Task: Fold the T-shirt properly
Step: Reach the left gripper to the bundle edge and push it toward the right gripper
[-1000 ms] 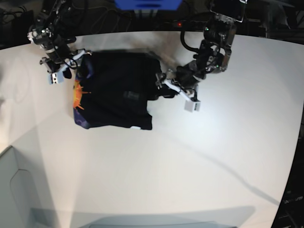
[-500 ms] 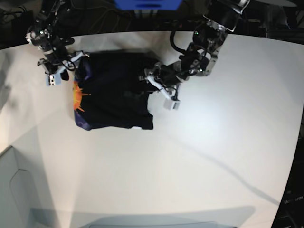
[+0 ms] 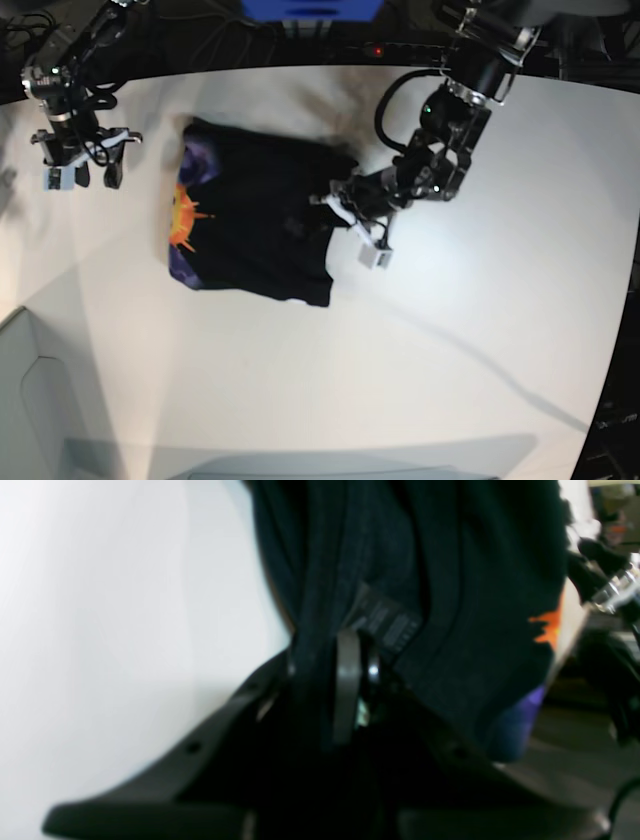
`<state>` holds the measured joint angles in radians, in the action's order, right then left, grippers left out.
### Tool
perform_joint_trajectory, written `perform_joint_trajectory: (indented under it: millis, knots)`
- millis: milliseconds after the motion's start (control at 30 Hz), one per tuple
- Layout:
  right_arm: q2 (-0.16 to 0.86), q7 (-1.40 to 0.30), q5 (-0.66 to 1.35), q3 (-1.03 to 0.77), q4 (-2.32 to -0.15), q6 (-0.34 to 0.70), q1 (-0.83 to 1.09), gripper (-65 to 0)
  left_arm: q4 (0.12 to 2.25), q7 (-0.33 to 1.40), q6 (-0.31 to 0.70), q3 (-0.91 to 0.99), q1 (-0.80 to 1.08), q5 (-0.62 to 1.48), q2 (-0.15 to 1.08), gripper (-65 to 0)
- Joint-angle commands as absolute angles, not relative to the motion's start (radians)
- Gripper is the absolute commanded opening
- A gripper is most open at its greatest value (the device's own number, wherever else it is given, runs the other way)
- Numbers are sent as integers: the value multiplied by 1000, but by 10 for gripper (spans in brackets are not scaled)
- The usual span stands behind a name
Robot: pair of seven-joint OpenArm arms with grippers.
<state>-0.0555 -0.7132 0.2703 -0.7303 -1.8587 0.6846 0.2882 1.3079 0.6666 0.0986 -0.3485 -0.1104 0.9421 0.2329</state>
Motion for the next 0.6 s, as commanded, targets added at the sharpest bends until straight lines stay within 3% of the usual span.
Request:
perform_joint_trajectory:
  millis: [0,133,433,567]
  knots:
    - [-50,-690,291,-733,-1877,698,286,-315,1294,665,84,-355,-168,926,248,-650]
    - [-50,-690,291,-730,-1879,698,285,-315,1173,746,84,-469,-378,926,266,-650]
    - [-44,-690,289,-723,-1874,698,174,-314,1043,739,87,-905,-691,908,263,-650]
    - [-42,-690,288,-723,-1871,698,102,-314,1067,656,226,-1107,-759,769,262,-650]
